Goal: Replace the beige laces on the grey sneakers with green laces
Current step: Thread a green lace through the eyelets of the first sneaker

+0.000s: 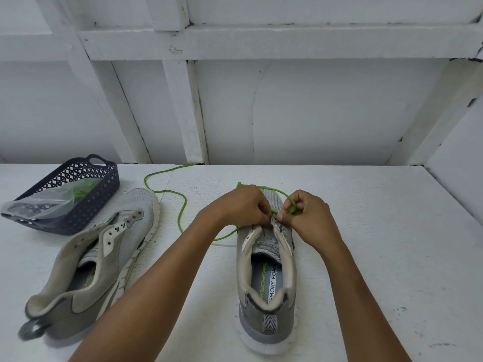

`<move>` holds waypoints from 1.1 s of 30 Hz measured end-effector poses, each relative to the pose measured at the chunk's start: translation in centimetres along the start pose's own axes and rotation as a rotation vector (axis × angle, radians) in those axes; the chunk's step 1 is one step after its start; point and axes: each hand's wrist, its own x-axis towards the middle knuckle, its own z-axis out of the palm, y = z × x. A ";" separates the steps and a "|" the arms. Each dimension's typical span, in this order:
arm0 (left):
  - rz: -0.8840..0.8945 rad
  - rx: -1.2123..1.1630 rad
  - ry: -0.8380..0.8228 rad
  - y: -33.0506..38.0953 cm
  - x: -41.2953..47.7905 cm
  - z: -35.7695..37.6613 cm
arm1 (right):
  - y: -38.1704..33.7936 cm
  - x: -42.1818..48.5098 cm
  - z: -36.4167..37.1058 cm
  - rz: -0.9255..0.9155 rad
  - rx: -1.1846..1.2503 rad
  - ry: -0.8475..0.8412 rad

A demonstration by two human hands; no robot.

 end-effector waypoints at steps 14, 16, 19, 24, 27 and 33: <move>-0.001 -0.045 0.086 -0.3 0.4 0.8 | -0.9 0.0 -0.6 -0.031 -0.017 -0.101; 0.002 -0.086 0.099 -0.3 0.3 0.9 | -0.8 -0.1 -0.4 -0.027 -0.027 -0.047; -0.005 -0.106 0.113 -0.3 0.2 1.1 | -0.8 -0.1 -0.2 -0.012 -0.008 0.008; -0.009 -0.073 0.128 0.0 0.0 1.2 | -0.4 0.0 0.1 0.082 0.052 0.015; -0.003 0.015 0.079 0.1 0.0 0.8 | -0.7 -0.5 0.2 0.120 0.078 -0.007; -0.064 -0.091 0.051 -0.8 -0.6 -1.2 | -1.3 -0.4 -0.7 0.223 0.135 -0.173</move>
